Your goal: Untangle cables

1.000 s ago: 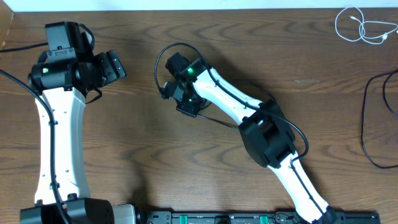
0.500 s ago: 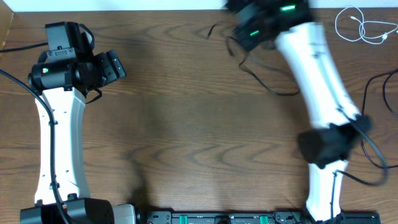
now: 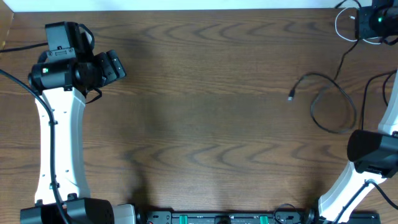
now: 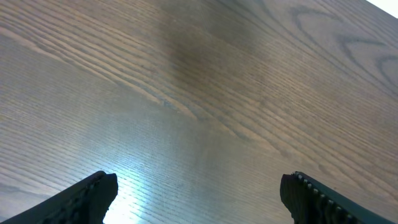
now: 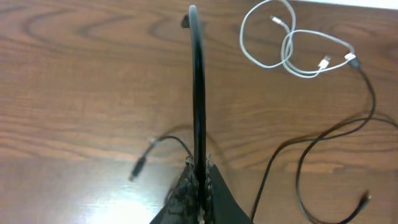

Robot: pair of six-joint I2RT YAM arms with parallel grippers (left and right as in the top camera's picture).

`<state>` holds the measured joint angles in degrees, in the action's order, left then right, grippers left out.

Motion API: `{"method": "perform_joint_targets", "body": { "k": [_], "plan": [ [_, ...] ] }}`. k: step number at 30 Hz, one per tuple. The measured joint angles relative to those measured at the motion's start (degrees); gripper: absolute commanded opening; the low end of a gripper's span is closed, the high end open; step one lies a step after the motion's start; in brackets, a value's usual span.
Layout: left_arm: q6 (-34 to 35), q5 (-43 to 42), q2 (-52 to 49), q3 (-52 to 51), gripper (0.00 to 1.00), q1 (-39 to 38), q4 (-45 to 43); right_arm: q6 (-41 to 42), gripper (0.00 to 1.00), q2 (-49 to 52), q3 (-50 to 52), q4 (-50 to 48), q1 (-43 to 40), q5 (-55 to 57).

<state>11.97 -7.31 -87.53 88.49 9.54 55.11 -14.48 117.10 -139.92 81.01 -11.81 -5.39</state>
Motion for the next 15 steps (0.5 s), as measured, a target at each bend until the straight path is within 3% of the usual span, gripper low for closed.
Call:
{"method": "perform_joint_targets", "body": {
  "k": [3,6,15],
  "plan": [
    [0.0,0.0,0.0,0.0,0.89,0.0,0.02,0.0,0.02,0.0,2.05,1.97,0.9,-0.22],
    [0.0,0.0,0.0,0.0,0.89,0.0,0.0,0.39,0.11,0.0,7.21,3.39,1.88,-0.33],
    [0.0,0.0,0.0,0.0,0.89,0.0,-0.02,4.17,0.32,0.83,33.99,-4.35,2.64,-0.42]
  ]
}}
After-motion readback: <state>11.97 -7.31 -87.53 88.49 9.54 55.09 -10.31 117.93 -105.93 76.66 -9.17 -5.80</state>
